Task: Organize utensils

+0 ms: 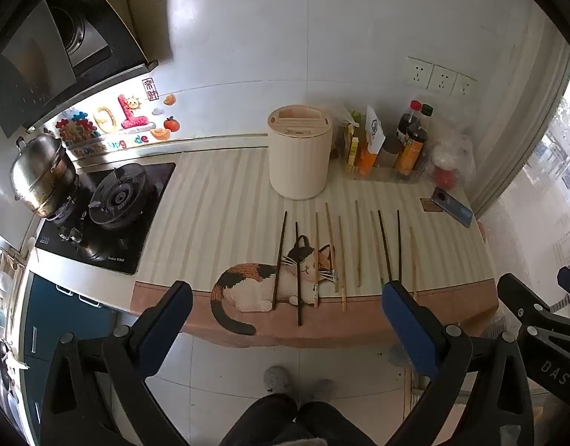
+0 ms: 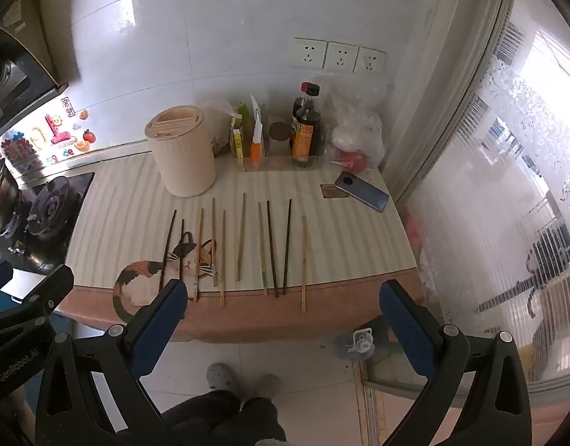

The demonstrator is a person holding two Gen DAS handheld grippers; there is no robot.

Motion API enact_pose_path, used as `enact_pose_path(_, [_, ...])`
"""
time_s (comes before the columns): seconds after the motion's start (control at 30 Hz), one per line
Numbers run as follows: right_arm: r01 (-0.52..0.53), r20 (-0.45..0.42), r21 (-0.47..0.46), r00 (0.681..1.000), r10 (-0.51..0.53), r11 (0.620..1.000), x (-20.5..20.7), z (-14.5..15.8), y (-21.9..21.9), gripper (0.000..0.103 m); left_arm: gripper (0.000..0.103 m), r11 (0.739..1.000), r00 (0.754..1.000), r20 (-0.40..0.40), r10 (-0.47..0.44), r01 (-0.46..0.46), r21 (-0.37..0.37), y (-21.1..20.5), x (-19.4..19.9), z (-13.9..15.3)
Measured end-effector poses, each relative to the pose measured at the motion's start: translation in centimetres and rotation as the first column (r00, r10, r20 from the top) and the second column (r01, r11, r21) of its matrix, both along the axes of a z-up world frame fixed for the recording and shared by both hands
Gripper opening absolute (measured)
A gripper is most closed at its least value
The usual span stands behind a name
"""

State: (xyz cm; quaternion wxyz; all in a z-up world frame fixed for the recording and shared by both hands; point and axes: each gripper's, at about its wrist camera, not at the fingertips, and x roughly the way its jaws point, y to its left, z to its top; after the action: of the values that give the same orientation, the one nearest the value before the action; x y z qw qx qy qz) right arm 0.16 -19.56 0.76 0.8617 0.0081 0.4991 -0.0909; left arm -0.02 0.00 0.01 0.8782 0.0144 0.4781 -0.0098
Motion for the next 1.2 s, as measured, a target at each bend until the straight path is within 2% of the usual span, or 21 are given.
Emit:
enact_pose_path(0.43, [0.000, 0.010, 0.002, 1.000, 0.000, 1.000, -0.5, -0.1, 0.5, 0.103, 0.103, 1.000, 1.000, 0.002, -0.008, 0.008, 0.007, -1.3, -0.3, 0.5])
enact_pose_path(1.2, [0.003, 0.023, 0.006, 1.000, -0.003, 1.000, -0.9, 0.7, 0.5, 0.103, 0.103, 1.000, 1.000, 0.002, -0.011, 0.011, -0.009, -0.6, -0.3, 1.4])
